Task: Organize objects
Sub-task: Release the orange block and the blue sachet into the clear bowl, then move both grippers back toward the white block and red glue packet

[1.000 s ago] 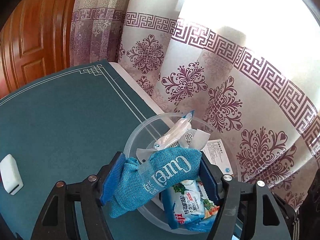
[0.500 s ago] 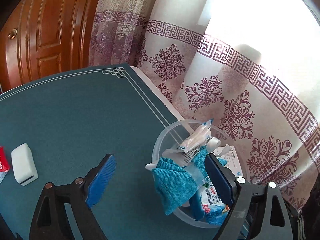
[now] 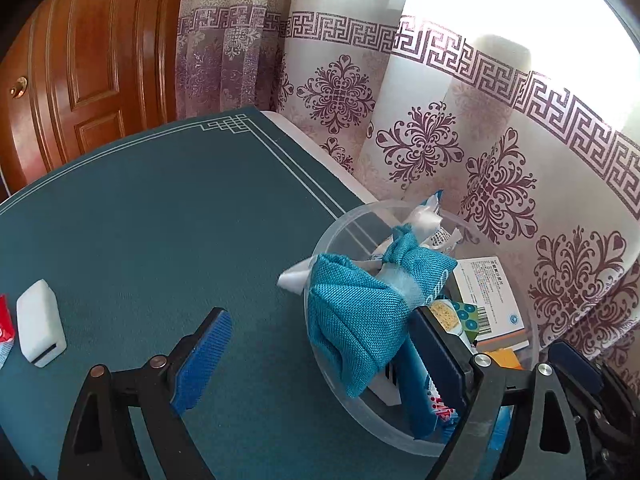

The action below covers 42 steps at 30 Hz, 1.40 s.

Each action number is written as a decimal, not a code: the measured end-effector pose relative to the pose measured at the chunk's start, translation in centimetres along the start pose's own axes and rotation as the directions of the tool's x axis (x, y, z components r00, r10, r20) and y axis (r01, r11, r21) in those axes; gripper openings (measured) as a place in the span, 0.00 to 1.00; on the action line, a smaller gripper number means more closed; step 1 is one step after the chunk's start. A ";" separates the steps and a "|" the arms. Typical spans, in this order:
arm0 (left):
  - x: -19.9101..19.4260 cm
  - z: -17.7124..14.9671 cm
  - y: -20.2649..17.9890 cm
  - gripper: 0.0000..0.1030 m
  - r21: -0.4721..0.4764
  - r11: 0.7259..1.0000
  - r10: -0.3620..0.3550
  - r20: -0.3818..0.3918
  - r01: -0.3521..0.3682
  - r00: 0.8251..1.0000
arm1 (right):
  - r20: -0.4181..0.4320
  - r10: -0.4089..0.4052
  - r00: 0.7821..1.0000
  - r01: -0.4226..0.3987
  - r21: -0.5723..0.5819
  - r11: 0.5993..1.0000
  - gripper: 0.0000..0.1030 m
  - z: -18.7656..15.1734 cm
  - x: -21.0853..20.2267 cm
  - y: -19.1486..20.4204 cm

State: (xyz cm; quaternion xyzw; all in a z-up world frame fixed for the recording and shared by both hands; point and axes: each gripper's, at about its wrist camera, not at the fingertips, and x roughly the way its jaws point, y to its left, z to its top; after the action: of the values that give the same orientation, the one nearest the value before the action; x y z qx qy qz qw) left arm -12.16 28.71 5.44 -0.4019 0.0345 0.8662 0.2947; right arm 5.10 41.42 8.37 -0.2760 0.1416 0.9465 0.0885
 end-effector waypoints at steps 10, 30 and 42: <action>-0.2 -0.4 0.0 0.91 -0.004 1.000 -0.011 -0.013 0.011 1.000 | -0.005 0.002 1.000 -0.002 -0.003 1.000 0.42 -0.2 0.0 0.3; 0.4 1.3 2.2 0.93 -0.038 0.990 0.140 0.033 -0.139 0.990 | -0.011 0.008 1.000 -0.008 -0.003 1.000 0.42 -0.2 0.0 0.4; 0.3 -0.1 0.6 0.93 0.048 0.986 0.161 -0.005 -0.161 0.987 | -0.003 0.009 1.000 -0.009 -0.004 1.000 0.42 0.0 -0.3 0.6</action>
State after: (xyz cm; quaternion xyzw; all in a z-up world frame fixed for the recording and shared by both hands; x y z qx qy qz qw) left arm -12.56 28.30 5.09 -0.3945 0.0887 0.8844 0.2331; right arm 5.20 40.85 8.59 -0.2768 0.1413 0.9468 0.0835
